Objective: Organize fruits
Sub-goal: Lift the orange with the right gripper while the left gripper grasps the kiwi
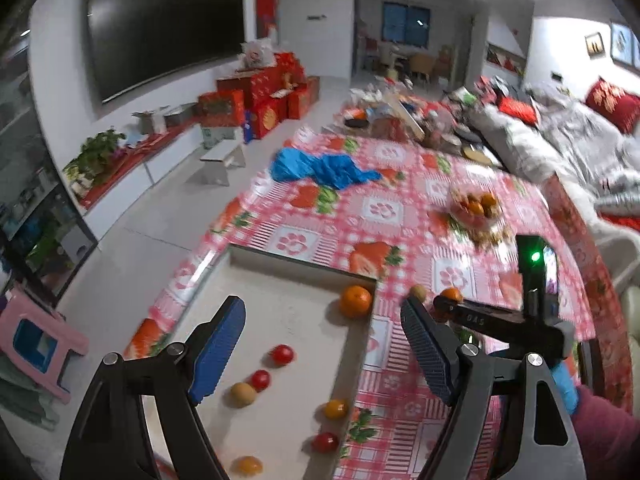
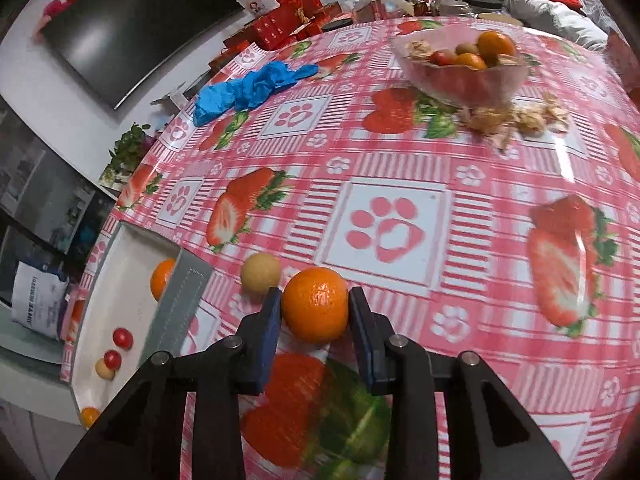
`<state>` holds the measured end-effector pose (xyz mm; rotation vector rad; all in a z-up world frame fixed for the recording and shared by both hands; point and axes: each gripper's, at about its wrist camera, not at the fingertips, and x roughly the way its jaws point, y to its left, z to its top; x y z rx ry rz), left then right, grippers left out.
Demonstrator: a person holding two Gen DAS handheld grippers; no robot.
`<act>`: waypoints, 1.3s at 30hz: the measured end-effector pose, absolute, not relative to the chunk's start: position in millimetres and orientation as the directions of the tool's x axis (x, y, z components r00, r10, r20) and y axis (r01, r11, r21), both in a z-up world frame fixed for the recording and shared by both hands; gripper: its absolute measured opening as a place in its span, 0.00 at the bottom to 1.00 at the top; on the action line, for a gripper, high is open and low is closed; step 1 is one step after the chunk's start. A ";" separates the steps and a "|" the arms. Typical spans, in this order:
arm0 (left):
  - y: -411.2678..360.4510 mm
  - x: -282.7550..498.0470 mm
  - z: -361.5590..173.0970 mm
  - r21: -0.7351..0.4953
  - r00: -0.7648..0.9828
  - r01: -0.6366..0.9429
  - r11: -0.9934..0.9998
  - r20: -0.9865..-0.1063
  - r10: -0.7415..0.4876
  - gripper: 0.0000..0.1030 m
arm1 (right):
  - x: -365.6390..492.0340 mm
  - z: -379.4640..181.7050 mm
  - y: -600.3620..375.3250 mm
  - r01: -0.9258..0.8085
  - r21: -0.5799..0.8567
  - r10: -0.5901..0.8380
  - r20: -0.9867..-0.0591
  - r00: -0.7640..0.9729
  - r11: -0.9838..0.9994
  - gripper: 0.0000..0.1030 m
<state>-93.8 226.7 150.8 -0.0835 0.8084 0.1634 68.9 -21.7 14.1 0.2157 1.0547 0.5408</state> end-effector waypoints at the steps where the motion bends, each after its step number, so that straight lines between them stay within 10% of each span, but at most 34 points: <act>1: 220.6 -89.9 146.5 -0.004 0.674 -0.162 0.987 -0.731 0.108 0.79 | 66.3 14.0 -28.2 -0.313 0.426 0.522 -0.765 0.377 0.849 0.35; 27: 127.3 33.8 13.0 0.049 0.522 -0.085 0.995 -0.848 0.086 0.77 | -22.2 8.5 -122.2 -0.262 0.412 0.488 -0.750 0.446 0.873 0.35; 35: 121.8 39.4 11.3 0.010 0.518 -0.071 0.997 -0.854 0.045 0.29 | -26.8 8.4 -123.1 -0.269 0.405 0.485 -0.750 0.449 0.874 0.35; 39: 120.7 29.4 11.7 0.005 0.514 -0.056 0.998 -0.857 0.033 0.27 | -29.1 8.4 -123.5 -0.273 0.399 0.483 -0.750 0.452 0.875 0.35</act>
